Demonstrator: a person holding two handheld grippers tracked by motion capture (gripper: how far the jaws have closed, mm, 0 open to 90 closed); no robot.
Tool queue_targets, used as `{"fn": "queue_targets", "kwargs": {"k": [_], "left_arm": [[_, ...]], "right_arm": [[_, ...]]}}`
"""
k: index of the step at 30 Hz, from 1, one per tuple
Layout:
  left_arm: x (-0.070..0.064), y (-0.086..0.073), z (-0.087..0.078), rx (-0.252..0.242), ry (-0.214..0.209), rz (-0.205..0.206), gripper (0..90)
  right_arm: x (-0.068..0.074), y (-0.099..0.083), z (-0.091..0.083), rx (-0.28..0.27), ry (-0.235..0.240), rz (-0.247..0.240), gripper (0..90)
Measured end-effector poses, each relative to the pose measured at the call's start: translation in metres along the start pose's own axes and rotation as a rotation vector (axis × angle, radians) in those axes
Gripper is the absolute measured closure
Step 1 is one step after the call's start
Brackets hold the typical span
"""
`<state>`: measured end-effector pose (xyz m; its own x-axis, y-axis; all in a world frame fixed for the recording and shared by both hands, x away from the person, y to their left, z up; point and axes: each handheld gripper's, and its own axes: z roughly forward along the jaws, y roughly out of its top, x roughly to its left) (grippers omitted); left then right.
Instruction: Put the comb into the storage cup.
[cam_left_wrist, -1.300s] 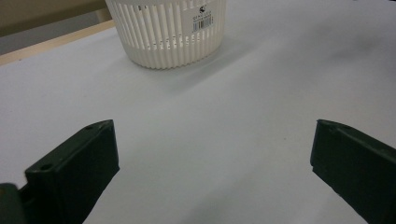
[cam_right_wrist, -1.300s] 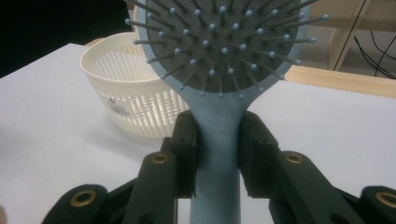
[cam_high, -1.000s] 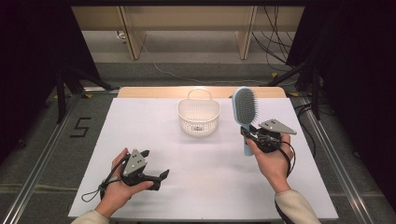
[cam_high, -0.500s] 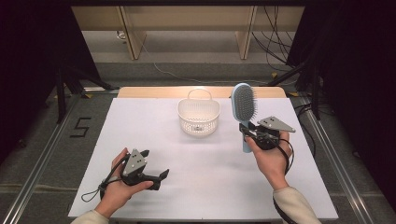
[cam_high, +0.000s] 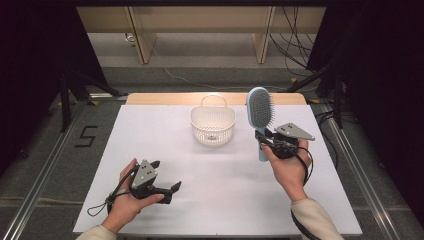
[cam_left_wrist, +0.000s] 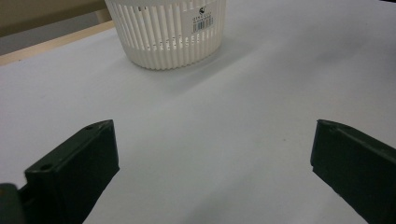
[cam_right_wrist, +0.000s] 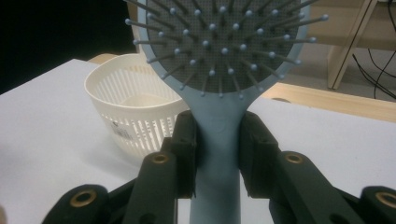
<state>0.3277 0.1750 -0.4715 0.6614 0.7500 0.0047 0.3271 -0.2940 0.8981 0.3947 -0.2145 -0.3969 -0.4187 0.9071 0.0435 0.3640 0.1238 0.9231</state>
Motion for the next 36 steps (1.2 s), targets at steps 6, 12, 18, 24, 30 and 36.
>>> {"fn": "queue_targets", "kwargs": {"k": [6, 12, 18, 24, 30, 36], "left_arm": [[0.0003, -0.0001, -0.0001, 0.001, -0.001, -0.003, 0.3], [0.0003, 0.0000, -0.0002, 0.001, -0.001, -0.002, 0.3], [0.0006, 0.0002, -0.0005, 0.001, 0.000, -0.001, 0.3], [0.0004, 0.0004, -0.0008, 0.001, 0.001, 0.003, 0.3], [0.0004, 0.0004, -0.0006, 0.001, 0.004, 0.002, 0.1], [0.0006, 0.0004, -0.0007, 0.001, 0.003, 0.002, 0.1]], "right_arm": [[0.0009, 0.0012, 0.0019, -0.003, 0.001, -0.003, 70.5], [0.0019, 0.0026, 0.0032, -0.003, 0.003, -0.005, 70.5], [0.0027, 0.0032, 0.0050, -0.007, 0.003, -0.005, 70.5], [0.0036, 0.0043, 0.0062, -0.010, 0.004, -0.008, 70.5], [0.0042, 0.0063, 0.0070, -0.019, 0.005, -0.006, 70.5], [0.0036, 0.0077, 0.0061, -0.022, 0.004, -0.004, 70.5]]}}
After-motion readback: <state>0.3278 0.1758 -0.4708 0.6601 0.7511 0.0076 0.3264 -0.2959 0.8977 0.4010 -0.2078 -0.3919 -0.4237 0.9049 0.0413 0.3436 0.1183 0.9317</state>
